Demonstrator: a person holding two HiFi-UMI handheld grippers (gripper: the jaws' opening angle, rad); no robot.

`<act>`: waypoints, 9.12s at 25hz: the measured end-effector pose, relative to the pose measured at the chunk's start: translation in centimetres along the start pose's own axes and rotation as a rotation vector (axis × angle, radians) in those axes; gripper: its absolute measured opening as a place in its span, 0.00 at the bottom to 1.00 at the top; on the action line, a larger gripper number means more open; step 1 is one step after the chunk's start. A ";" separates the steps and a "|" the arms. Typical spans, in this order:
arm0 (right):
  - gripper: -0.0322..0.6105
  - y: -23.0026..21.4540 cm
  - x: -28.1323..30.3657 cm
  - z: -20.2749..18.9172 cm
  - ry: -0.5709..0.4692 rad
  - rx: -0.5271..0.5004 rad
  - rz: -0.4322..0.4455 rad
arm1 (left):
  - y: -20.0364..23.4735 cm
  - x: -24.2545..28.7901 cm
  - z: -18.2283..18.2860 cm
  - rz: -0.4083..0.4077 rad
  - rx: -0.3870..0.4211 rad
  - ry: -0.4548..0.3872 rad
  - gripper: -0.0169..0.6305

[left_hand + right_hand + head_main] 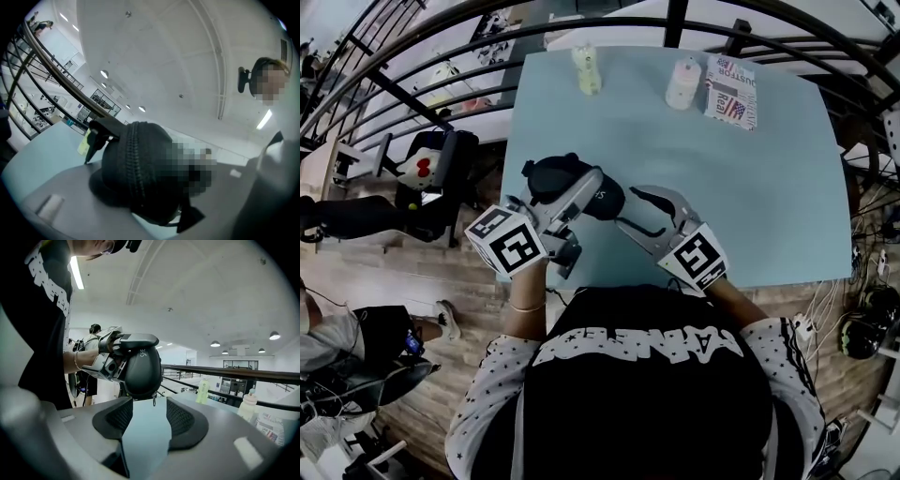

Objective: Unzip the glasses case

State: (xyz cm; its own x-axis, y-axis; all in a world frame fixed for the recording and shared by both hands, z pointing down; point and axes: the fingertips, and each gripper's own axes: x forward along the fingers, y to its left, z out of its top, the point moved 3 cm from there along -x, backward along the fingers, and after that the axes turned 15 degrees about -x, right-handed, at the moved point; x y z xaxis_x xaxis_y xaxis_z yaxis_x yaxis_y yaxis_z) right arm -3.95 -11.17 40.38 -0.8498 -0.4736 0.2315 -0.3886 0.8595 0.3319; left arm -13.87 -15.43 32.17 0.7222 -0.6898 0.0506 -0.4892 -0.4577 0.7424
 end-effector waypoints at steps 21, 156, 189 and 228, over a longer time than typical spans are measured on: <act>0.06 -1.3 -0.9 -2.0 0.043 -0.224 0.066 | -1.1 1.9 -2.0 0.042 0.094 0.083 0.03; 0.07 -4.4 -2.0 3.4 -0.024 -0.490 0.135 | -2.2 4.3 -9.5 -0.175 0.057 0.498 0.03; 0.07 -4.4 -1.0 2.3 0.048 -0.666 0.210 | -0.2 5.3 -13.0 -0.149 0.179 0.720 0.03; 0.07 -4.4 -0.8 1.3 0.048 -0.605 0.192 | 0.9 5.0 -13.7 -0.131 0.144 0.605 0.03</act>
State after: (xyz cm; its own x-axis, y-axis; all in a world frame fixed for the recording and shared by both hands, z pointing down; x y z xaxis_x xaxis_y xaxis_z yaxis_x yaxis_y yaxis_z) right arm -1.98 -14.34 37.54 -0.8619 -0.3419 0.3745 0.0510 0.6764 0.7348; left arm -3.98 -11.58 42.22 0.9084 -0.2037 0.3651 -0.4088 -0.6165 0.6729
